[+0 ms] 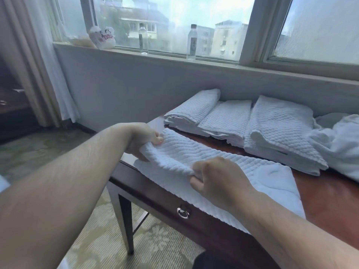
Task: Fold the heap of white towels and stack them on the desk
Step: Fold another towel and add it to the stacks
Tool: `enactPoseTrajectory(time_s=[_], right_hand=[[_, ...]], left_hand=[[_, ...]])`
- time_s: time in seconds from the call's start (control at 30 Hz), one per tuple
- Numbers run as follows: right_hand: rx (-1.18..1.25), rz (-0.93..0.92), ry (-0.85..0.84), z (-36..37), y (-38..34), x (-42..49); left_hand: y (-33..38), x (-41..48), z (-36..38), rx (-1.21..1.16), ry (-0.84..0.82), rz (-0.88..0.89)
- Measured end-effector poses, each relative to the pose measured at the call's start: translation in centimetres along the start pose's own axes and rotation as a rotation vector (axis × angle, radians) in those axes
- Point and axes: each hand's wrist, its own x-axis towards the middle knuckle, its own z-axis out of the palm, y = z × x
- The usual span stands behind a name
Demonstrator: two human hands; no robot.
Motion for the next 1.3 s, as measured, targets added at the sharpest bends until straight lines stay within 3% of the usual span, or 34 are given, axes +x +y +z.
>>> enactPoseTrajectory(time_s=[0.13, 0.3, 0.37, 0.43, 0.53, 0.63, 0.83, 0.93, 1.07, 1.2, 1.3], right_hand=[[-0.036, -0.034, -0.012, 0.6, -0.3, 0.5], [0.113, 0.008, -0.102, 0.3, -0.3, 1.0], [0.257, 0.083, -0.176, -0.6, 0.4, 0.6], [0.267, 0.169, -0.137, -1.7, 2.0, 0.0], [0.187, 0.278, 0.039, -3.2, 5.0, -1.0], [0.161, 0.375, 0.085, -3.6, 7.2, -2.0], [0.125, 0.405, -0.083, -0.5, 8.5, -4.7], [0.109, 0.395, -0.034, 0.9, 8.6, -5.5], [0.129, 0.376, 0.010, 1.0, 9.0, -6.0], [0.157, 0.399, -0.035, 0.7, 9.4, -6.7], [0.146, 0.428, -0.043, 0.7, 9.6, -7.4]], left_hand=[[-0.4, 0.3, 0.1, -0.041, 0.047, 0.004], [0.4, -0.1, 0.7, 0.347, 0.312, 0.046], [0.4, -0.1, 1.5, 0.468, 0.489, 0.166], [0.4, -0.7, 3.5, 0.467, 0.567, 0.370], [0.7, -1.7, 7.3, 0.443, 0.458, 0.638], [0.9, -1.7, 10.8, 0.572, 0.307, 0.743], [-0.7, 0.5, 12.6, 0.856, 0.186, 0.618], [-0.9, 1.3, 12.6, 0.887, 0.186, 0.623], [-0.4, 1.9, 12.9, 0.869, 0.183, 0.635], [0.1, 2.0, 10.7, 0.611, 0.116, 0.630], [-0.6, 1.9, 8.9, 0.711, 0.110, 0.688]])
